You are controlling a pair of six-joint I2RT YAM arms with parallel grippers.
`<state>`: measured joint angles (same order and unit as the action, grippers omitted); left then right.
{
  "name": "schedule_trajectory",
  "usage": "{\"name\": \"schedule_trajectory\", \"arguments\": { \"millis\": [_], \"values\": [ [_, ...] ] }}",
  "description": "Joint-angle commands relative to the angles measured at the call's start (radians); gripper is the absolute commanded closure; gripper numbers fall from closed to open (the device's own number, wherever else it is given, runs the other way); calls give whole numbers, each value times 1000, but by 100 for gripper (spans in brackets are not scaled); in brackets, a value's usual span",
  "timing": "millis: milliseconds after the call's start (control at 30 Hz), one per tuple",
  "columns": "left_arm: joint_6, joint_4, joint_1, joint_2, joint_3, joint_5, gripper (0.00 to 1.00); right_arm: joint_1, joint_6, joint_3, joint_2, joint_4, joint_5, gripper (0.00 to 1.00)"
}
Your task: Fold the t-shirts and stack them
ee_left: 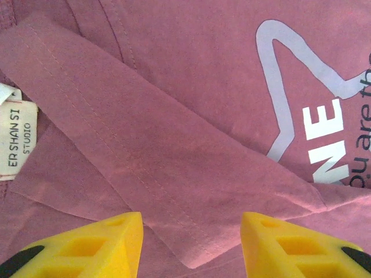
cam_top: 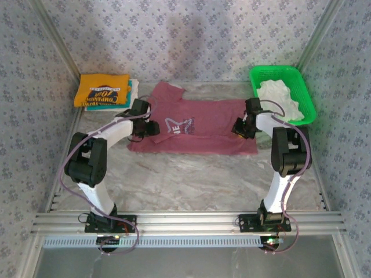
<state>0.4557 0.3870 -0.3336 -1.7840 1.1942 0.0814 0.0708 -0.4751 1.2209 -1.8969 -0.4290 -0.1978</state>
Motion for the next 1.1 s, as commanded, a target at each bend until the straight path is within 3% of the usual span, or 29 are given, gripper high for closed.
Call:
{"name": "schedule_trajectory", "arguments": {
  "millis": [0,233,800,900,1067],
  "values": [
    [50,-16,-7,35,-21,-17,52,-17,-17,0,-23,42,7,70],
    [111,-22,-17,111,-117,6,51,-19,-2,-11,-19,61,-11,69],
    [141,-108,-45,-32,-96,25,54,-14,-2,-8,-4,52,-32,69],
    [136,-113,-45,-35,-98,7,60,-16,1,-7,-1,46,-37,69],
    [133,-117,-46,-39,-89,-10,82,-18,3,-12,4,48,-44,69]
  ]
}}
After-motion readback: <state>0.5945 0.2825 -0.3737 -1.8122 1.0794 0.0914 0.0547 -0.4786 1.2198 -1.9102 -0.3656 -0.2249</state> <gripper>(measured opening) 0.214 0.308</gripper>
